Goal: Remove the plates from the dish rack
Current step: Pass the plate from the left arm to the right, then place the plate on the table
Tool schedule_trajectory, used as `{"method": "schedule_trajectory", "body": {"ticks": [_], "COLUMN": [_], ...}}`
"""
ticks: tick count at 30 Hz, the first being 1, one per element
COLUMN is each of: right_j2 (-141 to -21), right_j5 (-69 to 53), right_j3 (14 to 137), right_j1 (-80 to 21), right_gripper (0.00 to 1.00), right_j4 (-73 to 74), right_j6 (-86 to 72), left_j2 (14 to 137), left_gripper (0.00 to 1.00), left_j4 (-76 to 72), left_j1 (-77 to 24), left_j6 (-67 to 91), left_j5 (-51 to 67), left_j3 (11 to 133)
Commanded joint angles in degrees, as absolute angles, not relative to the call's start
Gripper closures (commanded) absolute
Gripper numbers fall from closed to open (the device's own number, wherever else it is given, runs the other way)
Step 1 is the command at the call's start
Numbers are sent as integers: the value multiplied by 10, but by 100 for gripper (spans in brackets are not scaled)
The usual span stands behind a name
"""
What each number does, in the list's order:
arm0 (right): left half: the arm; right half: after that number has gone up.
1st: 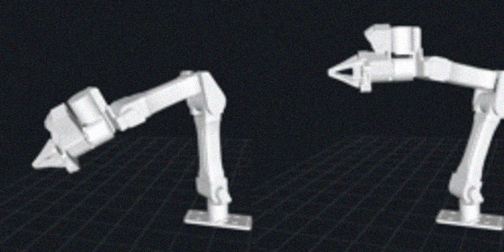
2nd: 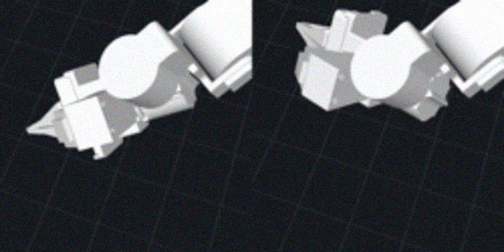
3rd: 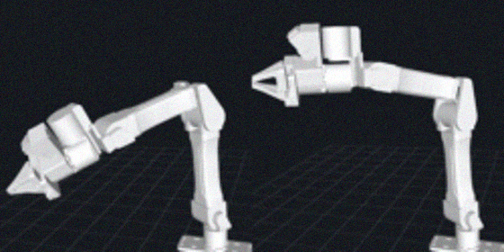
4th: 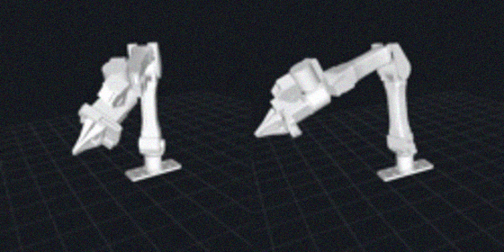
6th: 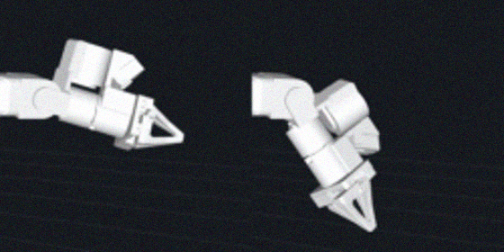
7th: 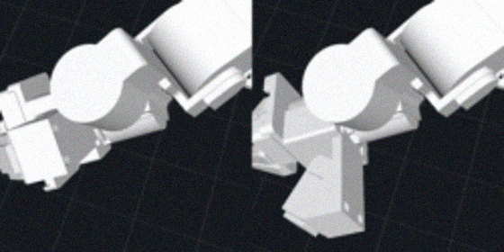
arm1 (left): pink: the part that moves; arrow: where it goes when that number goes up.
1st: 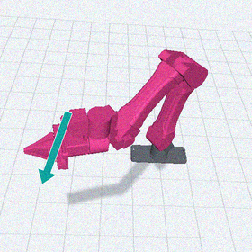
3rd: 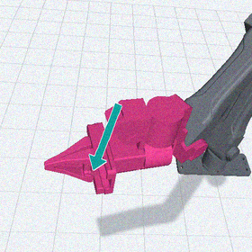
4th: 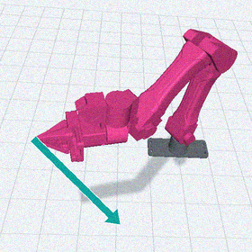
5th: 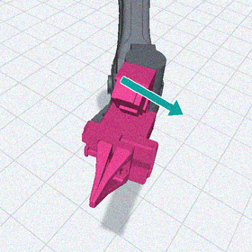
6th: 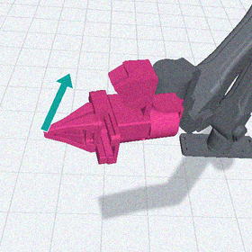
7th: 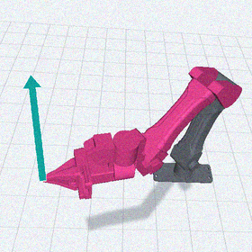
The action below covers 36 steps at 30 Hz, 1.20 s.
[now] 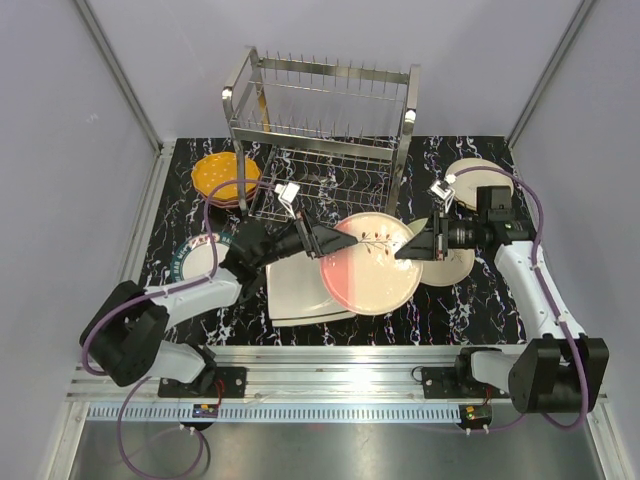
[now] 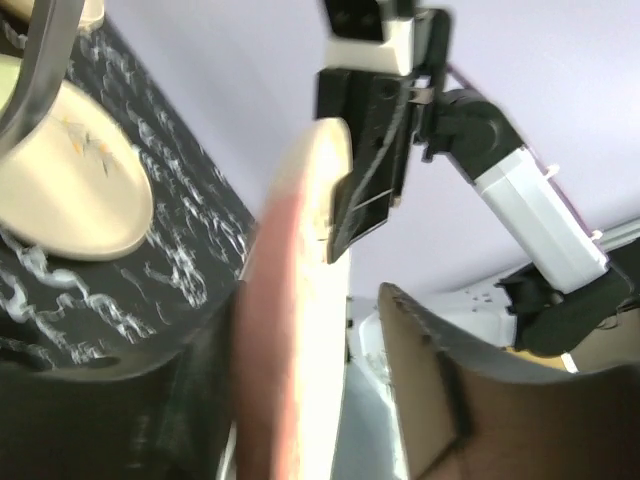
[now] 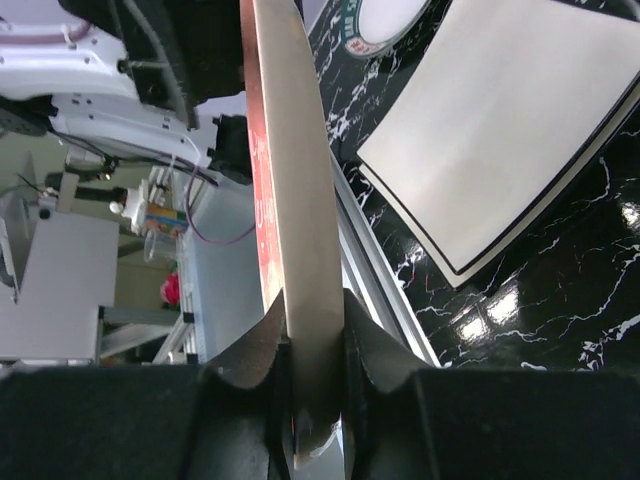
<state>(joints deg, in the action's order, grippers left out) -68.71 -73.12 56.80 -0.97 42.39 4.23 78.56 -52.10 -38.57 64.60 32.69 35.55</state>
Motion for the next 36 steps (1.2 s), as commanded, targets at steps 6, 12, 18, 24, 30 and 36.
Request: {"method": "schedule_trajectory", "body": {"ticks": [6, 12, 18, 24, 30, 36], "right_j2": [-679, -709, -816, -888, -904, -929], "right_j5": [-834, -722, -727, -698, -663, -647], "right_j3": [583, 687, 766, 805, 781, 752], "right_j1": [121, 170, 229, 335, 349, 347], "right_gripper": [100, 100, 100, 100, 100, 100], "right_j4": [414, 641, 863, 919, 790, 692], "right_j6": [-14, 206, 421, 519, 433, 363], "left_j2": [702, 571, 437, 369, 331, 305], "left_gripper": [12, 2, 1, 1, 1, 1], "left_j4": [-432, -116, 93, 190, 207, 204], "left_j1": [-370, -342, -338, -337, -337, -337], "left_j6": [531, 278, 100, 20, -18, -20], "left_j5": [272, 167, 33, -56, -119, -141], "left_j3": [410, 475, 504, 498, 466, 417]}}
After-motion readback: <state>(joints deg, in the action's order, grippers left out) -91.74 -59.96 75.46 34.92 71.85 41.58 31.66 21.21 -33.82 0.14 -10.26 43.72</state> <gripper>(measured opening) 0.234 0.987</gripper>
